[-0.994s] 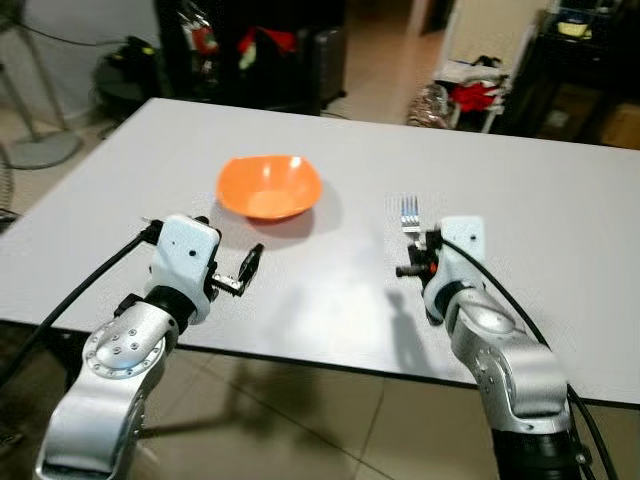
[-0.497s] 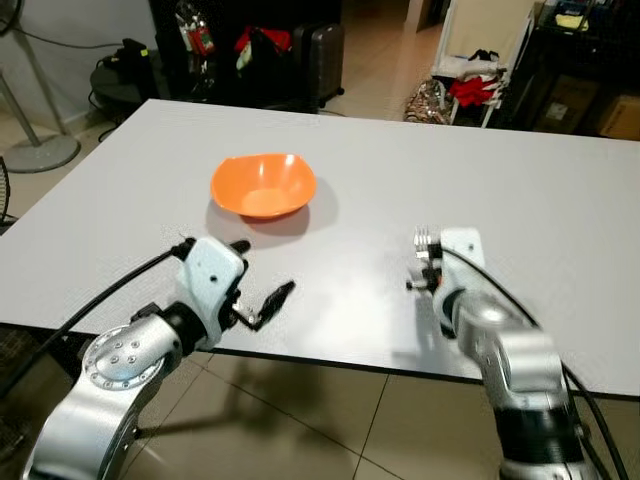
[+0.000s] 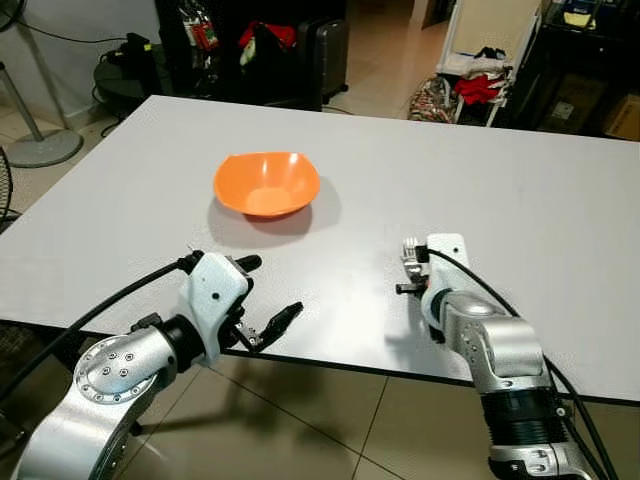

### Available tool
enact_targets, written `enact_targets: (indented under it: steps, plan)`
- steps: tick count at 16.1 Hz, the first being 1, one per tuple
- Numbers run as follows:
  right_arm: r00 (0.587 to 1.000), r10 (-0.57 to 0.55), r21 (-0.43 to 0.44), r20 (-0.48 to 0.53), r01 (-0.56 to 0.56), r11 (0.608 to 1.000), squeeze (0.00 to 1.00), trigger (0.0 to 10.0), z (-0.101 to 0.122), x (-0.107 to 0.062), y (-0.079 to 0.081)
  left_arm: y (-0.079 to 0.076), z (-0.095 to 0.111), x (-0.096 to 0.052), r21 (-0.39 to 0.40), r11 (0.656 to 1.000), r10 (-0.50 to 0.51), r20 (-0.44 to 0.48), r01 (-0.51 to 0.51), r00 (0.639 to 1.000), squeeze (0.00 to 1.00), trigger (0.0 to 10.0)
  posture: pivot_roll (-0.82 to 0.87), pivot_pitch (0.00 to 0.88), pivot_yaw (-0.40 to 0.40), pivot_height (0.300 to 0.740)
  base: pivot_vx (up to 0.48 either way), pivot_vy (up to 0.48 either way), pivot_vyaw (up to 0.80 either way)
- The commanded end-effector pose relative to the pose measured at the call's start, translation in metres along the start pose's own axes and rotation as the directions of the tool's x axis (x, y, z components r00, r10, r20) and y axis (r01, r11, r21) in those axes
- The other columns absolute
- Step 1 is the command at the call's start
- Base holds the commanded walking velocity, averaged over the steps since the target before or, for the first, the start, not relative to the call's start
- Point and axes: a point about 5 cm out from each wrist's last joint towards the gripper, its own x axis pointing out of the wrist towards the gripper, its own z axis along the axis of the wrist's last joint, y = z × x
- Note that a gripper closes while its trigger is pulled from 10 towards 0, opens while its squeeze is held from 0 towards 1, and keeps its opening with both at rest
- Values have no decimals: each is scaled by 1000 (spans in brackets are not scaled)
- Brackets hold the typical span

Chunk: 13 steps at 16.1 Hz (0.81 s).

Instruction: Setting the table

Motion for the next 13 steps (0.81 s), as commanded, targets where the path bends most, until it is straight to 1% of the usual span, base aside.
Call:
enact_targets:
  steps: [1, 4, 6, 7, 13]
  plan:
    - [1000, 1, 33, 15, -2, 999, 0, 10000, 4, 2, 0, 0, 4, -1, 10, 1000, -12, 3, 12, 1000, 0, 10000, 28, 21, -30, 740, 0, 0, 0]
    - [1000, 9, 25, 18, -10, 1000, 0, 10000, 4, 7, 3, 1, 4, -1, 13, 1000, -16, 2, 16, 1000, 0, 10000, 28, 21, -30, 740, 0, 0, 0]
    - [1000, 6, -4, 14, -6, 1000, 0, 10000, 3, 10, 4, 2, 5, -2, 16, 1000, -21, 0, 21, 1000, 0, 10000, 38, 24, -16, 740, 0, 0, 0]
    - [1000, 0, -4, 9, 0, 1000, 0, 10000, 1, 13, 3, 2, 5, -2, 18, 999, -28, -2, 28, 1000, 0, 10000, 40, 23, -16, 740, 0, 0, 0]
    - [1000, 10, 0, 2, -10, 1000, 0, 10000, -1, 15, 4, -1, 4, -3, 10, 998, -59, -11, 59, 998, 0, 10000, 37, 23, -10, 740, 0, 0, 0]
